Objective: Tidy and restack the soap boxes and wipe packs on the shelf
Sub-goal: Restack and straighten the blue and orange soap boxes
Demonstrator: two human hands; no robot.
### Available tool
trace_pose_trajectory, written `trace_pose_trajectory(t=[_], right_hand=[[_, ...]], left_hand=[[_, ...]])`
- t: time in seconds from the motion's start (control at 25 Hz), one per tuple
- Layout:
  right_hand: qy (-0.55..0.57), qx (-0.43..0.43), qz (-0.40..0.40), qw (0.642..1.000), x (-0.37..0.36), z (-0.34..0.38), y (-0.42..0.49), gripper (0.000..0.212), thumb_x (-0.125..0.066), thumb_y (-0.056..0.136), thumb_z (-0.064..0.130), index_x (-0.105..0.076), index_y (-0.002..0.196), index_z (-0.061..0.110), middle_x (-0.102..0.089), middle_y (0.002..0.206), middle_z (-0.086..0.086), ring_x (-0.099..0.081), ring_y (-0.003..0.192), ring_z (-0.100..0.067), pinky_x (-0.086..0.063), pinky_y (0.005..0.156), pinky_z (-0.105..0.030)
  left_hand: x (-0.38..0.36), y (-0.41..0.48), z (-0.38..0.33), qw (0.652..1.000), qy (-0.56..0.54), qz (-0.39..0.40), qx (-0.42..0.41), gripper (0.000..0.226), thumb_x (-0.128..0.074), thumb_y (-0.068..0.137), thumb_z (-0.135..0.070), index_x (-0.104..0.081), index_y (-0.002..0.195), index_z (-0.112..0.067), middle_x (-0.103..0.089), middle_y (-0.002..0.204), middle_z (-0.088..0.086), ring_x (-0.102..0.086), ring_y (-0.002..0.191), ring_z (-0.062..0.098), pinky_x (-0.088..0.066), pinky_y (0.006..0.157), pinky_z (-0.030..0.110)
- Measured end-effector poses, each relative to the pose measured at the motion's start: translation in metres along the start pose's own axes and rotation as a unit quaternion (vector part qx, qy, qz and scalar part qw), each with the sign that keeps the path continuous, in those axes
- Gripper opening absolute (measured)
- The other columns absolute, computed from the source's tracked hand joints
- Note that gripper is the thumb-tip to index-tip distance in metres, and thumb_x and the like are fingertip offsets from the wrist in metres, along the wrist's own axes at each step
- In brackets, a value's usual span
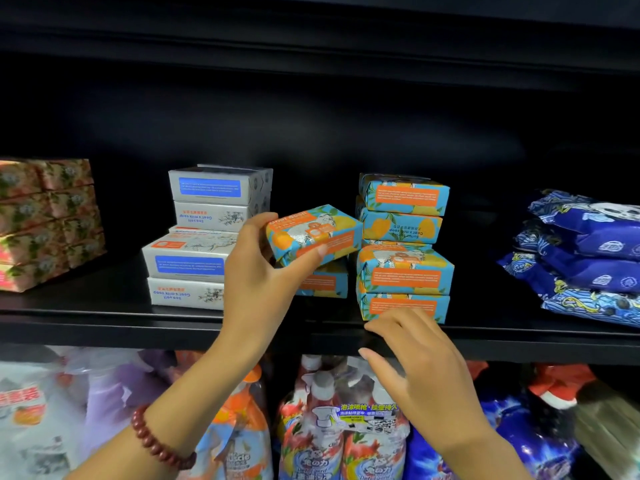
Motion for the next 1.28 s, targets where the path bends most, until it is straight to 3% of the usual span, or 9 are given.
trace_pose_trajectory(t=[0.24,0.36,0.48,0.6,0.68,0.88,0.96,1.08,1.28], right_hand=[[0.007,-0.004,-0.018,1.000,-0.002,-0.003,-0.002,0.029,-0.082,0.066,0.022,-0.066,0.090,0.017,-0.061,0.087,0.008,-0.047,0.086,-0.008,-0.046,0.069,-0.019],[0.014,-0.003,-0.025,1.000,-0.003,-0.003,-0.003,0.029,-0.083,0.066,0.019,-0.067,0.090,0.015,-0.061,0.087,0.006,-0.047,0.087,-0.008,-0.046,0.071,-0.021],[0.019,-0.010,-0.022,1.000,-0.004,-0.005,-0.003,0.028,-0.082,0.066,0.019,-0.067,0.090,0.015,-0.061,0.087,0.006,-0.047,0.087,-0.008,-0.045,0.072,-0.021],[0.025,-0.015,-0.023,0.999,-0.005,-0.006,-0.005,0.024,-0.080,0.071,0.019,-0.068,0.091,0.015,-0.061,0.088,0.005,-0.048,0.087,-0.009,-0.045,0.074,-0.019],[0.033,-0.013,-0.026,0.999,-0.005,-0.005,-0.005,0.018,-0.072,0.076,0.021,-0.068,0.092,0.014,-0.061,0.088,0.005,-0.047,0.087,-0.009,-0.044,0.075,-0.018],[0.048,-0.023,-0.012,0.998,-0.002,-0.006,-0.006,0.020,-0.073,0.077,0.019,-0.068,0.096,0.014,-0.061,0.090,0.006,-0.048,0.090,-0.006,-0.044,0.076,-0.016],[0.083,-0.016,-0.049,0.995,0.014,-0.006,-0.004,0.020,-0.069,0.081,0.022,-0.067,0.099,0.013,-0.061,0.095,0.005,-0.051,0.093,-0.006,-0.042,0.082,-0.014],[0.086,0.003,-0.127,0.988,0.047,-0.016,0.010,0.029,-0.062,0.084,0.023,-0.063,0.108,0.007,-0.059,0.106,-0.001,-0.051,0.105,-0.011,-0.036,0.095,-0.015],[0.028,-0.047,0.002,0.998,0.031,-0.050,0.039,0.060,-0.078,0.072,0.027,-0.054,0.124,0.011,-0.055,0.123,-0.002,-0.041,0.118,-0.013,-0.039,0.096,-0.028]], left_hand=[[-0.008,0.007,0.023,0.996,0.090,0.015,0.018,0.061,-0.077,0.074,-0.034,-0.049,0.126,-0.020,-0.059,0.101,-0.018,-0.058,0.105,0.002,-0.053,0.084,0.027],[-0.013,0.007,0.024,0.989,0.143,0.044,0.002,0.064,-0.070,0.081,-0.036,-0.046,0.136,-0.010,-0.045,0.098,-0.030,-0.045,0.112,0.003,-0.040,0.089,0.016],[-0.013,0.004,0.021,0.982,0.179,0.060,-0.024,0.061,-0.060,0.090,-0.031,-0.039,0.141,-0.005,-0.047,0.109,-0.020,-0.043,0.107,-0.005,-0.034,0.086,0.004],[-0.010,0.004,0.024,0.978,0.198,0.063,-0.023,0.051,-0.054,0.094,-0.022,-0.040,0.141,-0.008,-0.052,0.133,0.005,-0.046,0.124,0.014,-0.041,0.101,0.025],[-0.009,0.003,0.026,0.978,0.201,0.057,-0.016,0.046,-0.051,0.096,-0.015,-0.041,0.140,-0.012,-0.049,0.134,0.004,-0.041,0.129,0.018,-0.039,0.104,0.029],[-0.010,0.001,0.016,0.973,0.224,0.049,-0.042,0.043,-0.051,0.095,-0.005,-0.045,0.136,-0.017,-0.038,0.107,-0.027,-0.031,0.109,-0.010,-0.029,0.090,0.001],[-0.011,-0.004,0.013,0.969,0.235,0.061,-0.056,0.048,-0.057,0.092,-0.008,-0.042,0.138,-0.013,-0.045,0.120,-0.022,-0.038,0.121,0.000,-0.035,0.100,0.013],[-0.009,-0.022,0.003,0.947,0.283,0.059,-0.136,0.050,-0.060,0.090,-0.020,-0.045,0.137,-0.011,-0.045,0.141,0.004,-0.035,0.134,0.018,-0.031,0.110,0.033],[-0.020,-0.053,-0.005,0.915,0.294,0.111,-0.251,0.027,-0.053,0.087,-0.028,-0.071,0.096,-0.010,-0.069,0.100,0.000,-0.065,0.095,0.018,-0.047,0.083,0.025]])
Point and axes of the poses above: each hand's wrist, its own y-axis towards the middle knuckle, its own x-axis out of the back of the hand, z = x × y, the point moved 9 cm from there along y, towards the middle knuckle
